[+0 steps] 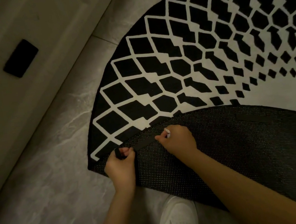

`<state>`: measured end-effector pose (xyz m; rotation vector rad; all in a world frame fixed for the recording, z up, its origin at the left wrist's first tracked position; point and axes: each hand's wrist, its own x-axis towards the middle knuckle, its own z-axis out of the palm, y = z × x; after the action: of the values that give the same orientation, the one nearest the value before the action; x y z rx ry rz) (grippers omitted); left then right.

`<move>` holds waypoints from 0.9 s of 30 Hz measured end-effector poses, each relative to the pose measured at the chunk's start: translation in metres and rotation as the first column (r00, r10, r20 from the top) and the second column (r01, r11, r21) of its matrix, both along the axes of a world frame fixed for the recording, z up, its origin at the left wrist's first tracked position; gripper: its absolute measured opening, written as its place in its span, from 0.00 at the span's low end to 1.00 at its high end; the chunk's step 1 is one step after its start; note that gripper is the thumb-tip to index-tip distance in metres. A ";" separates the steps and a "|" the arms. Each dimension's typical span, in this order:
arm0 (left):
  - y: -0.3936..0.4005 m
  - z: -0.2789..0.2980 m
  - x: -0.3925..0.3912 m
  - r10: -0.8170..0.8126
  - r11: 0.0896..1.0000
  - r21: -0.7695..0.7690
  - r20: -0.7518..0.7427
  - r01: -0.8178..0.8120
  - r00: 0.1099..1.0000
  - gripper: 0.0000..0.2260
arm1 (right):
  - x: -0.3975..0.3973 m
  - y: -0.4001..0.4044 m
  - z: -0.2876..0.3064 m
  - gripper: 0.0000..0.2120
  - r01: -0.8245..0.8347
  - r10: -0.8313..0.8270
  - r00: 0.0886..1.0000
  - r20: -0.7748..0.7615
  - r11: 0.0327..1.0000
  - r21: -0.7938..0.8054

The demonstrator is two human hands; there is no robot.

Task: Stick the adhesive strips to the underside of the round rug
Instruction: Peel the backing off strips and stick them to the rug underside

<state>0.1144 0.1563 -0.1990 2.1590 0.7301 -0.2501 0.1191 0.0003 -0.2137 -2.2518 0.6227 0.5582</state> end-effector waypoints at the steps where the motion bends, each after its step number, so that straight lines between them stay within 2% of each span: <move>1: 0.001 0.000 0.001 0.015 1.000 0.018 -0.004 -0.015 1.000 0.06 | 0.001 0.000 0.000 0.12 0.005 -0.005 1.000 -0.007 1.000 -0.014; 3: 0.005 0.000 0.003 0.042 0.999 0.034 -0.041 -0.041 0.998 0.10 | 0.001 -0.001 0.002 0.16 0.005 -0.005 1.000 -0.010 0.999 -0.033; 6: 0.009 -0.002 0.006 0.086 0.996 0.021 -0.108 -0.084 0.990 0.12 | 0.000 0.005 0.011 0.14 -0.121 0.126 0.990 0.065 0.989 -0.082; 9: 0.011 -0.005 0.008 0.108 0.994 0.015 -0.127 -0.107 0.986 0.13 | 0.000 0.024 0.017 0.14 -0.130 0.132 0.981 0.139 0.991 -0.021; 13: 0.012 -0.008 0.008 0.107 0.994 0.015 -0.136 -0.106 0.985 0.13 | 0.005 0.029 0.011 0.16 -0.074 0.073 0.997 -0.015 0.997 -0.035; 17: 0.012 -0.007 0.008 0.093 0.996 0.028 -0.131 -0.090 0.987 0.12 | 0.009 0.033 0.009 0.20 -0.117 0.105 0.989 -0.100 0.985 -0.124; 21: 0.011 -0.007 0.008 0.086 0.996 0.034 -0.135 -0.082 0.987 0.12 | 0.014 0.035 0.007 0.19 -0.110 0.094 0.989 -0.117 0.984 -0.141; 27: 0.012 -0.007 0.006 0.050 0.999 0.019 -0.149 -0.048 0.988 0.11 | 0.015 0.005 -0.003 0.16 -0.020 0.018 0.998 -0.068 0.999 -0.030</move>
<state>0.1209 0.1680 -0.2062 2.1507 0.8713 -0.3854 0.1345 0.0048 -0.2164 -2.2775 0.6477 0.6408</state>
